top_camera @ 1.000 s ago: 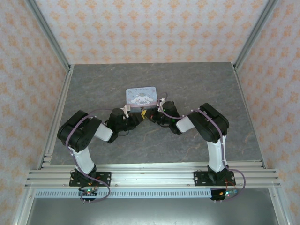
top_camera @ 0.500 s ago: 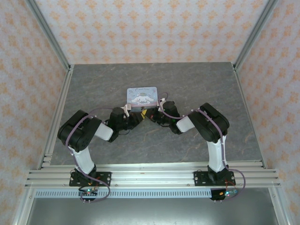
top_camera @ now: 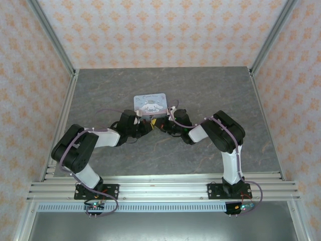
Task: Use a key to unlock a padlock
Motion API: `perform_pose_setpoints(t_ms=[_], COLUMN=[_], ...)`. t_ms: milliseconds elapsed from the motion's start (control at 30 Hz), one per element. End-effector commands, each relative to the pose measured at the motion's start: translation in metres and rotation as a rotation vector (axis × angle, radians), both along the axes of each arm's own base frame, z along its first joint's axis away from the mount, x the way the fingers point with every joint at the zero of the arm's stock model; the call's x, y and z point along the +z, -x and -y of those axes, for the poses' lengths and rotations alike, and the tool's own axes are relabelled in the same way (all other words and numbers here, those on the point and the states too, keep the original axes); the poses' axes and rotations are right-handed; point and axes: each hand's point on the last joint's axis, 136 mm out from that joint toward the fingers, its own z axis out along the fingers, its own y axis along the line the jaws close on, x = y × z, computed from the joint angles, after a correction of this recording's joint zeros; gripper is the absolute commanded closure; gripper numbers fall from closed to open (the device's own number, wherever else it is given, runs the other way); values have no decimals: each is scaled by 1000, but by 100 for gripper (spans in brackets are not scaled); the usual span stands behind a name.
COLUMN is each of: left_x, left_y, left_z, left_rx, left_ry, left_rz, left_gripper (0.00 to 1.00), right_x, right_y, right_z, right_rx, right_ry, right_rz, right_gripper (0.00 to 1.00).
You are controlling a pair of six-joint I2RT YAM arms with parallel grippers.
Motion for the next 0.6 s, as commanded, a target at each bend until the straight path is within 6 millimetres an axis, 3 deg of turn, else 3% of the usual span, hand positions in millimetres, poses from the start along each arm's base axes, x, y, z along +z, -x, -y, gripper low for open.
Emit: perform_pose_setpoints(t_ms=[0,67,233,467,567], left_x=[12,18,47,107,118], left_y=[-2,0,1,-11,-19], left_z=[-10,-10,-18,-36,-48], left_rx=[-7,-1,49,98,121], left_ry=[-89,-77,-56,-137,-232], left_rz=[37,52,101,161,156], left_gripper=[74,57,36,23,21], right_x=[-7,-10,-17,-33,-39], right_y=[5,5,8,16,20], right_z=[4,5,10,25,32], right_rx=[1,-7,-11,-22,-34], right_ry=[27,36,56,130,156], right_rz=[-14,-20,-31,-49,-59], right_gripper=[100,100,100,100,100])
